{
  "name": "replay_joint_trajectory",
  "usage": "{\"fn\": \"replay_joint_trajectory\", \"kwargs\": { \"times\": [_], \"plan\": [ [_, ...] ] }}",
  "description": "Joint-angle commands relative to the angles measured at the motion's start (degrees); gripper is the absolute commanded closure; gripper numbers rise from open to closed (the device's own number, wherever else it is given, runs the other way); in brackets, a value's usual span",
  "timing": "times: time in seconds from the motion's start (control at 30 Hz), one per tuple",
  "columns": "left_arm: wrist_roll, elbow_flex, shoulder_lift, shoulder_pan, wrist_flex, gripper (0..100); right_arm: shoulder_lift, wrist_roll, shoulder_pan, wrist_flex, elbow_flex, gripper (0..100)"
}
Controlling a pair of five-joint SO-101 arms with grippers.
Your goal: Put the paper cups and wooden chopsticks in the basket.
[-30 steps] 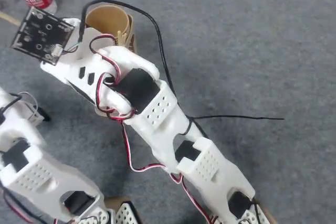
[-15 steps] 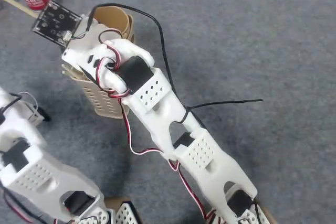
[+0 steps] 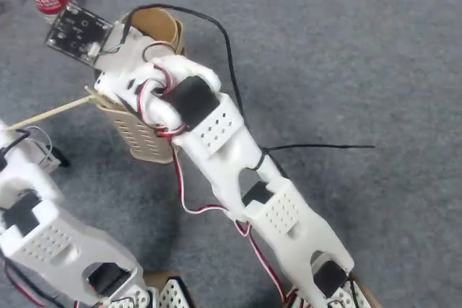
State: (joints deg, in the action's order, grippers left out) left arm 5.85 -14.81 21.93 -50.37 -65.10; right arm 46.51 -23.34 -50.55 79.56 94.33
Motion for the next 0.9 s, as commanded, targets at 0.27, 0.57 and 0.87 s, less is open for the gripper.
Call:
{"fn": "replay_joint_trajectory", "kwargs": {
  "times": [0.27, 0.57, 0.87],
  "plan": [
    [0.0, -0.9, 0.6, 0.9, 0.1, 73, -7.1, 2.5, 6.7, 3.8, 1.9, 81.2],
    [0.0, 2.9, -2.1, 6.4, -3.2, 73, -7.1, 2.3, 6.9, 7.8, 2.0, 81.2],
    [0.4, 17.8, -17.0, 20.7, -15.6, 73, -12.8, 2.6, 11.8, 10.5, 2.0, 81.2]
  ]
}}
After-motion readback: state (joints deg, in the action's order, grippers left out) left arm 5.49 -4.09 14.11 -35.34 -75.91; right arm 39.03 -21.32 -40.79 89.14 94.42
